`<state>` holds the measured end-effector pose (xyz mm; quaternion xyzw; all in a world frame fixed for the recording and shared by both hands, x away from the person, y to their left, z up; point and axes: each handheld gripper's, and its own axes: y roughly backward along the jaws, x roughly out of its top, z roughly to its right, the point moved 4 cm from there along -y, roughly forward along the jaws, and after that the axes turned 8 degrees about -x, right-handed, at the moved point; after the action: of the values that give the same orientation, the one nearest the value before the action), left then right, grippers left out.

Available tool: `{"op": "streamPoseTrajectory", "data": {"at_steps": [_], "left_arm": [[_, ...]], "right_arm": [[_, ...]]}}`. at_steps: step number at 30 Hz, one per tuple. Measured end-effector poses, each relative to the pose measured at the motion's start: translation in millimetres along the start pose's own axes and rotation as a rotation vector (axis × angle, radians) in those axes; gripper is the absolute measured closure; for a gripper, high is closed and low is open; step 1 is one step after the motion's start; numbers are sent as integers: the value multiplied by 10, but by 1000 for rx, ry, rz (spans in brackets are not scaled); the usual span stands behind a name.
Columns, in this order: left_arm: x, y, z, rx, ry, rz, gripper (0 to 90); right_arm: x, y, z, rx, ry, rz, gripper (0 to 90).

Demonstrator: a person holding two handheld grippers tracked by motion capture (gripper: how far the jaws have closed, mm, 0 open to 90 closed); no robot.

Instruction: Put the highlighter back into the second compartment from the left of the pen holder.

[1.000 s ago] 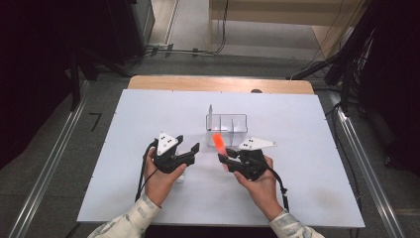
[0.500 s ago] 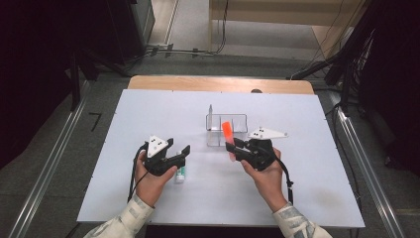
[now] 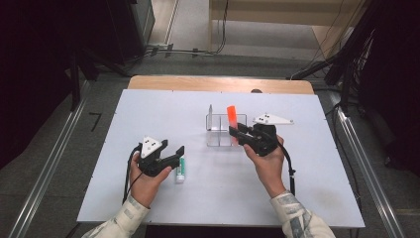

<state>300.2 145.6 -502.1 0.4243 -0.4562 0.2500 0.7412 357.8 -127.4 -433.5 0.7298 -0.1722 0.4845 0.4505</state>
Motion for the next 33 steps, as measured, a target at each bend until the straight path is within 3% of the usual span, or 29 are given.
{"op": "streamPoseTrajectory", "data": {"at_steps": [33], "left_arm": [[1,-7,-28,-8,18,2,319]], "right_arm": [[264,-388,103,-50,-39,44,646]]}}
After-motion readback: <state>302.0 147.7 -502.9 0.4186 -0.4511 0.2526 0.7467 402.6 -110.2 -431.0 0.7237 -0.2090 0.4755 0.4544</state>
